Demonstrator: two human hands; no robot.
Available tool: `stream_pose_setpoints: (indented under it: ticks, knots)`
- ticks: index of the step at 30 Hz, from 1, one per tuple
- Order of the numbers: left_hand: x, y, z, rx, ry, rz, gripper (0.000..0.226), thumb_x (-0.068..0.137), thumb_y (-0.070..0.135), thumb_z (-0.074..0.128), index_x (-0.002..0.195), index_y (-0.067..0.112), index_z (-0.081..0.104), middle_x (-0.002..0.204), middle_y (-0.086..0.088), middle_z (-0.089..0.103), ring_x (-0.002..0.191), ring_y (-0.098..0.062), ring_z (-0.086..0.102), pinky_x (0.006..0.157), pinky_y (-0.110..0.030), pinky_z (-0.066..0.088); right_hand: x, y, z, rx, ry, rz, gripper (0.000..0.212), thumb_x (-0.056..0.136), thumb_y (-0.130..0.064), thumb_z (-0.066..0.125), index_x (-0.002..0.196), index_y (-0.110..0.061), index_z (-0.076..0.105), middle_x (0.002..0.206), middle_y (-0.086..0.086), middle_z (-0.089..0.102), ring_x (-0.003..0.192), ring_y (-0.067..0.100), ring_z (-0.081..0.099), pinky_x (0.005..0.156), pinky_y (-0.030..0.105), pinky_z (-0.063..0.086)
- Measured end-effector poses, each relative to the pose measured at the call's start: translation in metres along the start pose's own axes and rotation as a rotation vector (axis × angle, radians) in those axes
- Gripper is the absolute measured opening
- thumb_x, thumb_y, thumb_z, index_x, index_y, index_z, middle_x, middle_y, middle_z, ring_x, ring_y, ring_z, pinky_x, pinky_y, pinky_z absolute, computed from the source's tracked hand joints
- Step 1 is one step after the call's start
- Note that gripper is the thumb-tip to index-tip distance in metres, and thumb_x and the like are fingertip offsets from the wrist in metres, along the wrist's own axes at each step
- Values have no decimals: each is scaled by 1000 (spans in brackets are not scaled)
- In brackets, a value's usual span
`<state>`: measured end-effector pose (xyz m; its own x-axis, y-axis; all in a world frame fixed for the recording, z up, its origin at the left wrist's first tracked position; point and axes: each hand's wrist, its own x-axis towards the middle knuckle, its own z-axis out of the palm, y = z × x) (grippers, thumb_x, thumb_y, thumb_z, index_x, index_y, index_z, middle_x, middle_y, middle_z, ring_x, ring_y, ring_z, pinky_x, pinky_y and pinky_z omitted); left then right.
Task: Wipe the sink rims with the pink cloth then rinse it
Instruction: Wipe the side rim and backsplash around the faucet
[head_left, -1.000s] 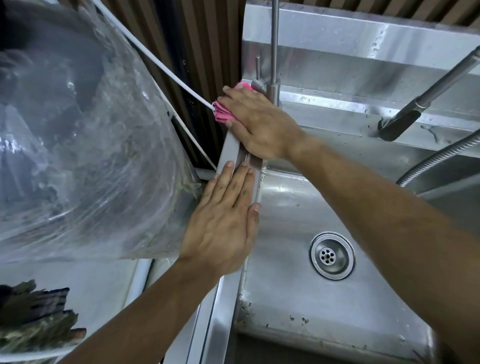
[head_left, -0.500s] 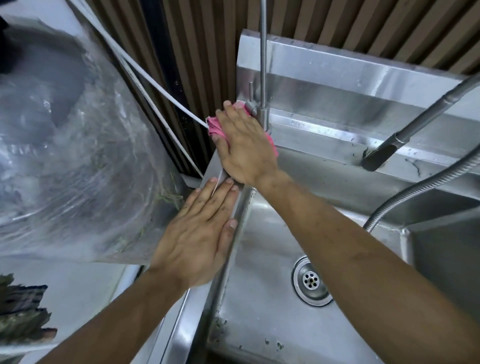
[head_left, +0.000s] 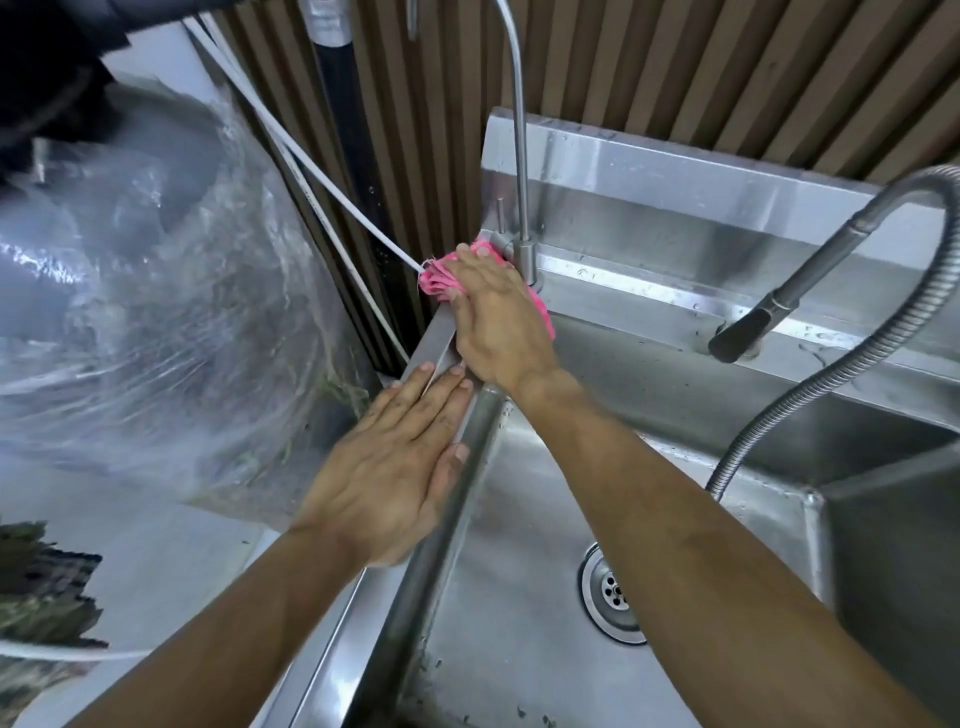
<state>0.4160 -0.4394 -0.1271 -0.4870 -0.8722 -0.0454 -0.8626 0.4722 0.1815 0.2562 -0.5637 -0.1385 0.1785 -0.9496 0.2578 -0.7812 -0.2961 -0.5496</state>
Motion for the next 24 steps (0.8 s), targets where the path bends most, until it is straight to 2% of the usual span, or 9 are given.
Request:
stream_pose_setpoints:
  ticks: [4, 6, 8, 9, 11, 13, 14, 17, 24]
  knots:
    - [-2, 2, -2, 17, -20, 1, 68, 105, 49, 10, 166, 20, 14, 173, 6, 7, 160, -14, -5, 131, -35, 1, -39, -7, -13, 331, 162, 147, 37, 113, -24, 40, 145, -18, 57, 143, 2, 63, 139, 16, 52, 120, 31, 38]
    - [7, 3, -10, 37, 7, 16, 68, 104, 49, 22, 160, 14, 35, 167, -2, 35, 155, -24, 25, 127, -41, 23, -61, -8, -28, 743, 356, 419, 33, 113, -29, 40, 133, -26, 65, 112, -12, 72, 104, 4, 66, 93, 23, 51]
    - [28, 1, -16, 77, 33, 54, 62, 105, 48, 28, 152, 13, 45, 154, -4, 48, 143, -25, 39, 121, -39, 30, -69, -2, -52, 950, 625, 568, 29, 112, -29, 43, 118, -28, 71, 84, -19, 68, 73, -2, 59, 70, 19, 48]
    - [39, 1, -17, 92, 16, 63, 62, 106, 48, 28, 157, 13, 39, 160, -5, 41, 149, -25, 30, 125, -38, 23, -66, -1, -66, 918, 736, 535, 29, 111, -31, 43, 116, -28, 72, 83, -19, 68, 72, -3, 58, 69, 16, 48]
    - [55, -1, -11, 111, -40, 56, 70, 107, 51, 22, 166, 16, 10, 174, -1, 4, 160, -21, -8, 130, -38, -3, -46, 3, -88, 712, 831, 349, 36, 111, -36, 39, 135, -24, 64, 114, -13, 72, 103, 0, 64, 92, 22, 53]
    - [62, -5, -2, 133, -51, 49, 74, 104, 58, 11, 166, 21, -6, 173, 6, -15, 155, -13, -28, 128, -36, -14, -8, 15, -99, 331, 725, 135, 47, 113, -35, 33, 156, -22, 43, 160, 1, 47, 151, 17, 39, 126, 42, 30]
    - [62, -6, 0, 122, -42, 48, 75, 102, 60, 7, 166, 22, -7, 172, 8, -17, 154, -10, -30, 128, -35, -15, 12, 22, -99, 62, 603, 67, 52, 113, -34, 30, 162, -18, 31, 170, 6, 28, 160, 23, 19, 132, 46, 13]
    - [63, -8, 3, 74, -16, 38, 77, 99, 63, 0, 166, 25, -6, 172, 11, -17, 152, -5, -31, 128, -33, -14, 44, 46, -87, -551, 278, -82, 59, 113, -32, 24, 166, -11, 9, 175, 12, 3, 162, 29, 0, 132, 46, -3]
    - [62, -5, 0, 34, -23, 25, 78, 96, 62, -6, 165, 26, -8, 171, 13, -18, 151, -4, -33, 128, -33, -14, 9, 88, -92, -748, 336, -51, 60, 113, -36, 25, 166, -12, 10, 174, 13, 8, 161, 32, 7, 132, 48, 4]
